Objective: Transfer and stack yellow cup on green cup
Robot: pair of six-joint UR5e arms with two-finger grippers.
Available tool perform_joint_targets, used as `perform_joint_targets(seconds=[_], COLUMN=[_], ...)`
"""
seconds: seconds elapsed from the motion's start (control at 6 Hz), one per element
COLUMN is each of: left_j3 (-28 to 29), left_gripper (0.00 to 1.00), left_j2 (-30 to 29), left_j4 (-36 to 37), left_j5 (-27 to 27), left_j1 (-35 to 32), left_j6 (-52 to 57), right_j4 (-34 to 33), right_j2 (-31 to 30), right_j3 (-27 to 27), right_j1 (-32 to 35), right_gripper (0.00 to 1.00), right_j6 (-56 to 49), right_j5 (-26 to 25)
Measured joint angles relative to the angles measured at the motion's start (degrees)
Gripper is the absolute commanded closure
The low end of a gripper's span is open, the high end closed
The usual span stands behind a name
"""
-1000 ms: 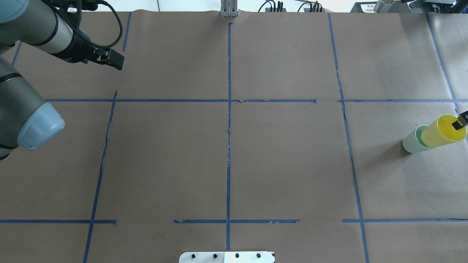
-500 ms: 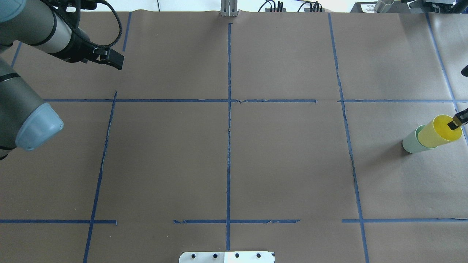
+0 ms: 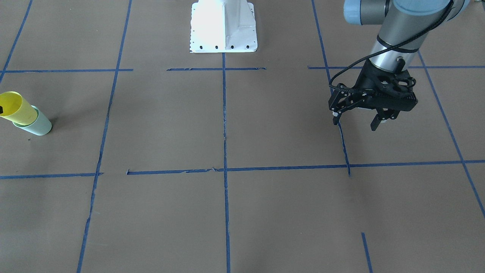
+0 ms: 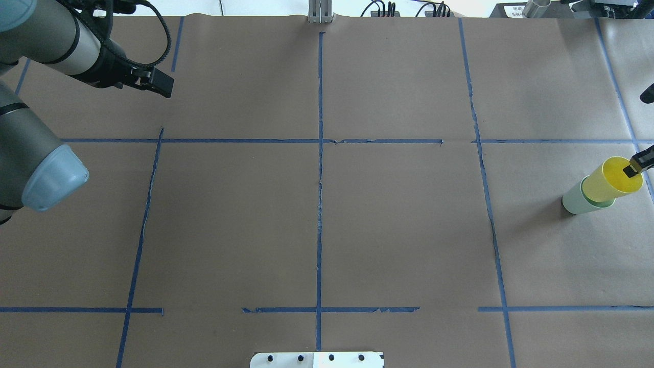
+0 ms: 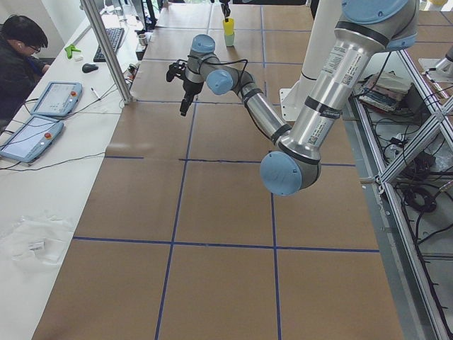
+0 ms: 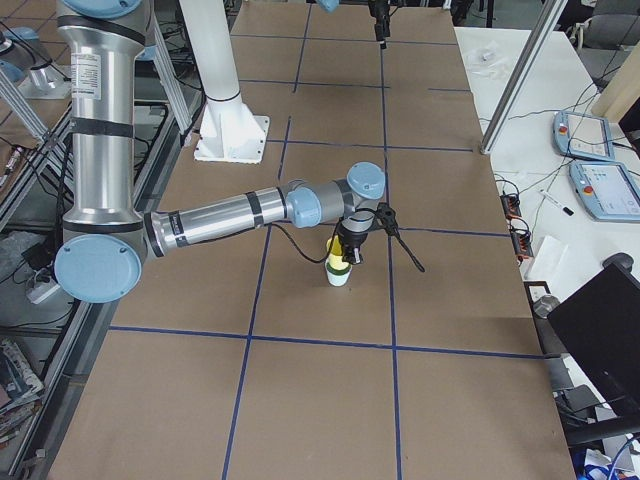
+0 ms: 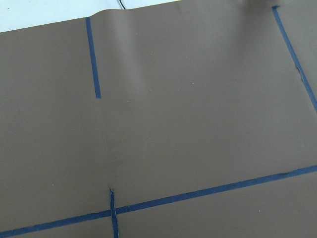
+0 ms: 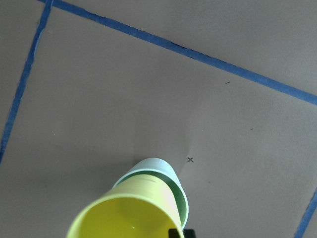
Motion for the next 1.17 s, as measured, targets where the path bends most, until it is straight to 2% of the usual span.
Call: perform_joint_targets(seconds=[0.17, 0.83, 1.17], left_j3=[0.0, 0.0, 0.9], left_gripper=[0.0, 0.0, 0.0], left_j2=[0.0, 0.6, 2.3], left_j4=[0.0, 0.1, 1.7], left_j5=[0.0, -0.4, -3.4], left_j1=[0.0, 0.0, -1.8], left_j6=[0.0, 0.5, 6.1], right_j4=[0.0, 0.0, 0.0], right_j2=[0.0, -0.9, -4.4], right_j3=[0.0, 0.0, 0.3], right_j1=[0.0, 0.8, 6.4], right_gripper=[0.01, 0.0, 0.0], right_j6=[0.0, 0.0, -2.5], right_j5=[-0.2, 0.3, 0.3])
